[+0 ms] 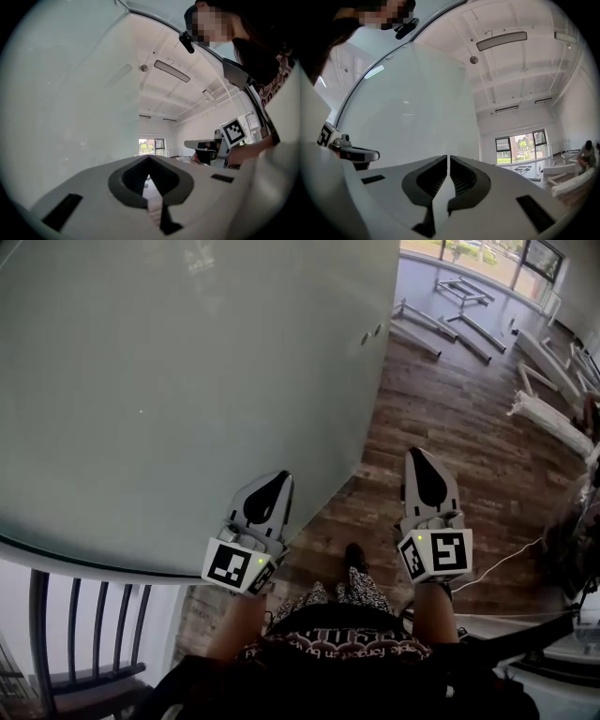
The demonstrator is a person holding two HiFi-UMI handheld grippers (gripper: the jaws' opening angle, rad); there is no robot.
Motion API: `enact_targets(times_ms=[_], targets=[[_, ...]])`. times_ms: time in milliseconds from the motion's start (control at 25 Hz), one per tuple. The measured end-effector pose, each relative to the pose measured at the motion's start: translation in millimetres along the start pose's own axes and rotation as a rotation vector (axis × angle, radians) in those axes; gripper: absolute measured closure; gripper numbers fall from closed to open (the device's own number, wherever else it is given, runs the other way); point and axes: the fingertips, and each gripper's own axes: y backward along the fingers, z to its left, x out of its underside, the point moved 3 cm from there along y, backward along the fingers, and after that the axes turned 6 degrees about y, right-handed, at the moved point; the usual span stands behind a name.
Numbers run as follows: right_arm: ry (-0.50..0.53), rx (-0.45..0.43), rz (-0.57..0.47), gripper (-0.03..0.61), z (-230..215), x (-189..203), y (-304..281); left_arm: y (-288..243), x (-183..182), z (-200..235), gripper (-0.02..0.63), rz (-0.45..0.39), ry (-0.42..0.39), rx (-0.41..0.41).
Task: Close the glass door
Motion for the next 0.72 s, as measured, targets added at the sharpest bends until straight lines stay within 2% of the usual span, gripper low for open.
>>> enact_targets(times_ms=[120,240,400,720], targets=[[-0.005,-0.032,-0.014,0.572,-18.2,9.2,-38.7,-27.2,3.1,4.7,0.612,-0.002,-0.014,-0.013],[-0.017,-0.068,-0.009,0.569,-29.3,18.6,-80.4,-54.0,6.3,13.1,0.612,0.028,0.012,-0.030],[-0.041,-0.122,0.023,0.521,-45.4,39.5,-133.1,-87.7,8.4,26.3,0.612,0.045,0.020,-0.055],[-0.072,-0.170,0.096,0.486,-88.2,86.2,-221.5,-126.3,17.1,47.3,0.612,0.099,0.012,-0.132]])
